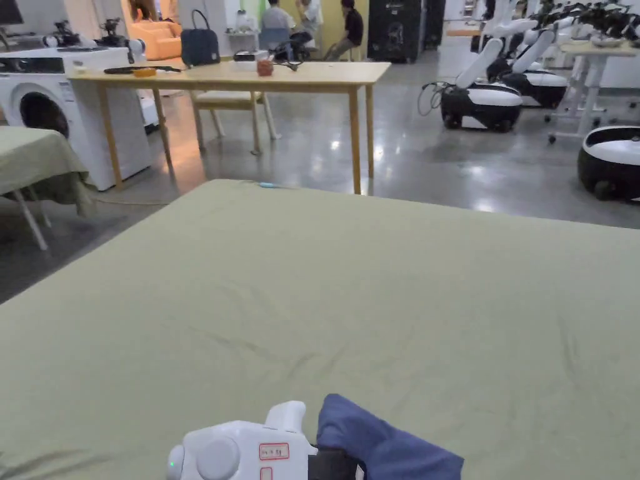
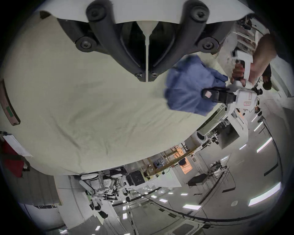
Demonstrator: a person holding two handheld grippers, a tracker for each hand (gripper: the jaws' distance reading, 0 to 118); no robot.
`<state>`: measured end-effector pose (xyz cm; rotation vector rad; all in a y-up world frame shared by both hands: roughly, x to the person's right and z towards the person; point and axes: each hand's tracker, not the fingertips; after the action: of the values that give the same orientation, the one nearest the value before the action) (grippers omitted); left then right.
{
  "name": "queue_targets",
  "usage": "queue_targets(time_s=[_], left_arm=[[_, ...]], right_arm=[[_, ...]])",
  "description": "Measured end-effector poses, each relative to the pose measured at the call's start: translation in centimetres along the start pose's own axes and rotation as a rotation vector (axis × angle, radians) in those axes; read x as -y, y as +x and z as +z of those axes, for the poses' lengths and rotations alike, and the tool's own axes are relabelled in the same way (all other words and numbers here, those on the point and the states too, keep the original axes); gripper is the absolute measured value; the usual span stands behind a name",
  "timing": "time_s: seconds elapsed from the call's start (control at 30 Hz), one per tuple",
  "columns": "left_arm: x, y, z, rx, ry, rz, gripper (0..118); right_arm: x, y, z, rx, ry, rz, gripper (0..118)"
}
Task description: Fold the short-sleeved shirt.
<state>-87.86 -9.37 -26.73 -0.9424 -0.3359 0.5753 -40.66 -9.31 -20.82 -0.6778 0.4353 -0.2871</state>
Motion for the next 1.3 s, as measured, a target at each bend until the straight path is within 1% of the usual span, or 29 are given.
queue_targets(time_s=[0.03, 0.13, 0.23, 0.27, 0.37, 0.43, 0.5, 0.53, 0.57, 0.6, 0.63, 0.7, 0.73, 0.77, 0.83, 0.87, 0.9, 0.93, 0.97, 1.0, 1.07, 1.1, 1.17, 1.23, 1.3], left_arm=[[-1.2, -1.3, 3.1, -0.055, 0.000, -0.025, 27], [-4.6, -7.5, 8.4, -0.118, -0.011, -0.022, 27], [-8.6, -13.8, 12.6, -0.246, -0.005, -0.050, 27], [-9.7, -15.6, 13.9, -0.285, 0.007, -0.038, 27], [-12.3, -20.4, 16.1, -0.298, -0.003, 0.044, 27], [-13.6, -23.1, 16.8, -0.341, -0.012, 0.058, 27], [-13.7, -24.3, 17.0, -0.342, -0.002, 0.076, 28], [-13.5, -24.7, 17.0, -0.333, -0.002, 0.083, 30], [-13.0, -24.3, 16.8, -0.337, -0.001, 0.091, 48], [-12.8, -24.1, 17.0, -0.386, 0.011, 0.088, 77], [-12.6, -23.9, 17.7, -0.412, 0.018, 0.075, 100], [-12.8, -24.4, 20.1, -0.411, 0.074, 0.100, 102], [-12.6, -24.0, 21.4, -0.437, 0.112, 0.096, 103], [-12.5, -23.5, 22.5, -0.478, 0.134, 0.064, 103], [-11.8, -21.0, 24.6, -0.653, 0.189, -0.031, 103], [-11.6, -19.7, 25.2, -0.705, 0.217, -0.073, 101], [-11.1, -17.8, 25.7, -0.750, 0.257, -0.105, 93], [-10.7, -16.1, 26.0, -0.742, 0.303, -0.114, 61], [-10.6, -14.3, 26.2, -0.691, 0.358, -0.124, 26], [-10.1, -12.1, 25.8, -0.645, 0.434, -0.142, 7], [-9.2, -7.0, 24.1, -0.676, 0.506, -0.226, 8], [-8.7, -4.2, 23.0, -0.666, 0.545, -0.294, 8], [-7.6, 1.3, 21.1, -0.571, 0.648, -0.365, 7], [-6.5, 7.1, 19.0, -0.477, 0.737, -0.405, 7], [-6.1, 12.1, 16.9, -0.414, 0.749, -0.408, 8]], right_arm=[[0.0, -0.9, -0.3, -0.012, -0.002, 0.006, 4], [0.4, -2.8, -1.4, -0.039, -0.001, 0.015, 4], [0.6, -5.2, -2.4, -0.065, -0.007, 0.028, 4], [0.6, -5.9, -2.7, -0.071, -0.010, 0.035, 4], [0.7, -7.7, -3.5, -0.084, -0.019, 0.049, 4], [0.8, -8.4, -3.9, -0.084, -0.028, 0.050, 4], [0.9, -8.5, -4.2, -0.082, -0.039, 0.057, 4], [1.0, -8.6, -4.3, -0.081, -0.042, 0.062, 4], [0.9, -8.6, -4.3, -0.079, -0.047, 0.063, 4], [0.9, -8.6, -4.3, -0.075, -0.049, 0.064, 4], [0.9, -8.6, -4.2, -0.070, -0.049, 0.067, 4], [0.6, -8.4, -3.8, -0.066, -0.049, 0.069, 4], [0.5, -8.3, -3.5, -0.064, -0.046, 0.072, 4], [0.4, -8.2, -3.2, -0.061, -0.043, 0.075, 4], [0.0, -7.8, -2.5, -0.057, -0.035, 0.085, 4], [-0.2, -7.6, -2.1, -0.055, -0.029, 0.090, 4], [-0.7, -7.3, -1.6, -0.050, -0.019, 0.098, 4], [-1.2, -7.1, -1.2, -0.041, -0.007, 0.104, 4], [-1.9, -6.8, -0.7, -0.027, 0.009, 0.109, 4], [-2.7, -6.5, -0.1, -0.012, 0.031, 0.111, 4], [-4.9, -6.0, 1.0, 0.035, 0.083, 0.136, 4], [-6.5, -5.9, 1.7, 0.066, 0.120, 0.155, 4], [-9.6, -5.8, 3.4, 0.119, 0.201, 0.194, 4], [-12.9, -6.0, 5.1, 0.204, 0.291, 0.232, 4], [-15.7, -5.8, 6.4, 0.259, 0.361, 0.241, 4]])
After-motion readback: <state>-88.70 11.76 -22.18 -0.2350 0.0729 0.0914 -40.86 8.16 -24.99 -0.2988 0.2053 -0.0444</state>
